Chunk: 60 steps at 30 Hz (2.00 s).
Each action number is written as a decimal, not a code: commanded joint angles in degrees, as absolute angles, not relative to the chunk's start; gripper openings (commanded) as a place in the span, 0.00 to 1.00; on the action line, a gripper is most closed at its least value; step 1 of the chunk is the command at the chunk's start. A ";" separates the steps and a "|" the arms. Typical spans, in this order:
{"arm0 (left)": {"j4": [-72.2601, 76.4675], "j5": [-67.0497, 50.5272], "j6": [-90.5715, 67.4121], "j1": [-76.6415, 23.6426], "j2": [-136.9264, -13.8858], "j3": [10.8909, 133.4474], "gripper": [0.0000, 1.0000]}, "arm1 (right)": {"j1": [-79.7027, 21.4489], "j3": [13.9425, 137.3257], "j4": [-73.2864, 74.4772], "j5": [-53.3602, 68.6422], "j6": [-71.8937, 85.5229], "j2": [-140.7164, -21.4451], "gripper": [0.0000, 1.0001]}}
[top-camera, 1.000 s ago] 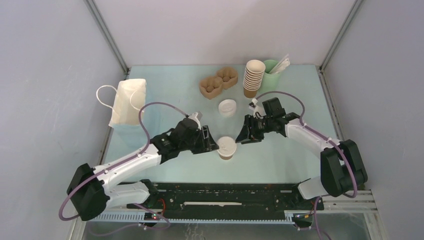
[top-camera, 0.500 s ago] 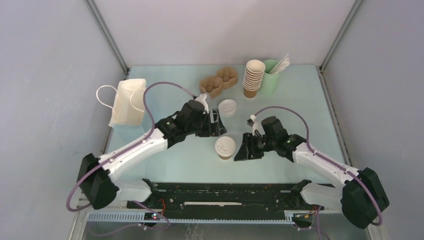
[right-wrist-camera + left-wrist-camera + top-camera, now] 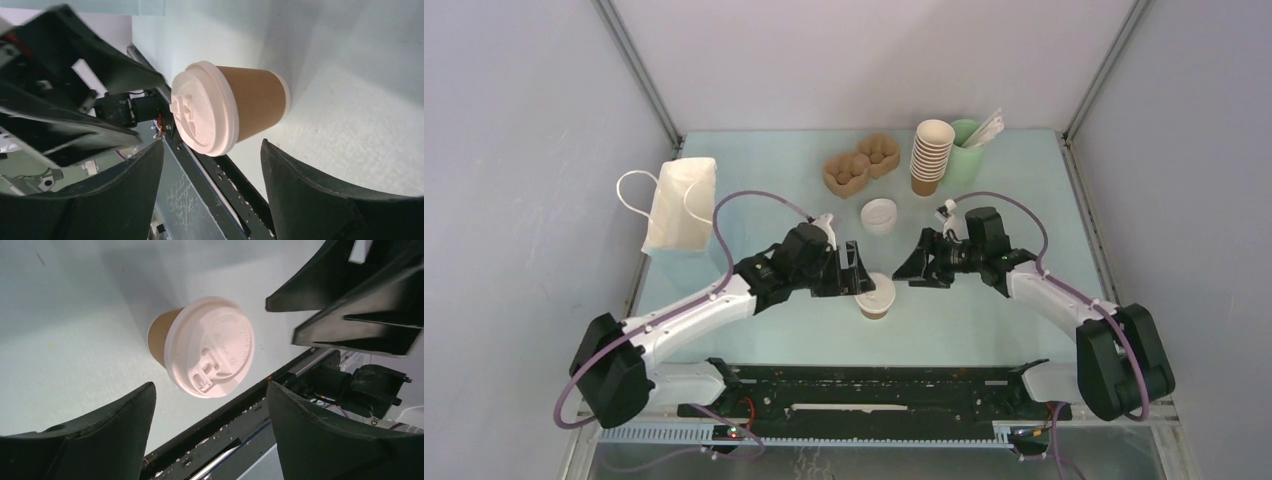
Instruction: Pack the takeout coffee
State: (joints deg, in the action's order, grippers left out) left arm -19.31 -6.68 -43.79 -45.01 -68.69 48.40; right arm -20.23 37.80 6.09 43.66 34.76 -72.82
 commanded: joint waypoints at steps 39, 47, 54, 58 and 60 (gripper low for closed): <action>-29.32 2.61 -34.28 -44.11 -74.80 61.29 1.00 | -24.40 30.31 8.17 39.45 38.15 -55.77 0.72; -27.01 0.45 -45.07 -43.70 -62.22 47.42 0.60 | -17.60 37.72 7.92 53.30 32.18 -72.77 0.56; -19.33 -7.05 -50.37 -43.68 -64.07 41.40 0.50 | -18.52 39.72 2.54 55.04 32.82 -80.03 0.45; -15.14 -9.65 -51.78 -43.94 -66.22 39.52 0.50 | -18.06 39.81 2.75 55.95 30.90 -81.95 0.44; -12.97 -10.58 -52.64 -44.10 -67.30 38.85 0.50 | -18.21 39.84 2.12 55.98 30.74 -82.73 0.44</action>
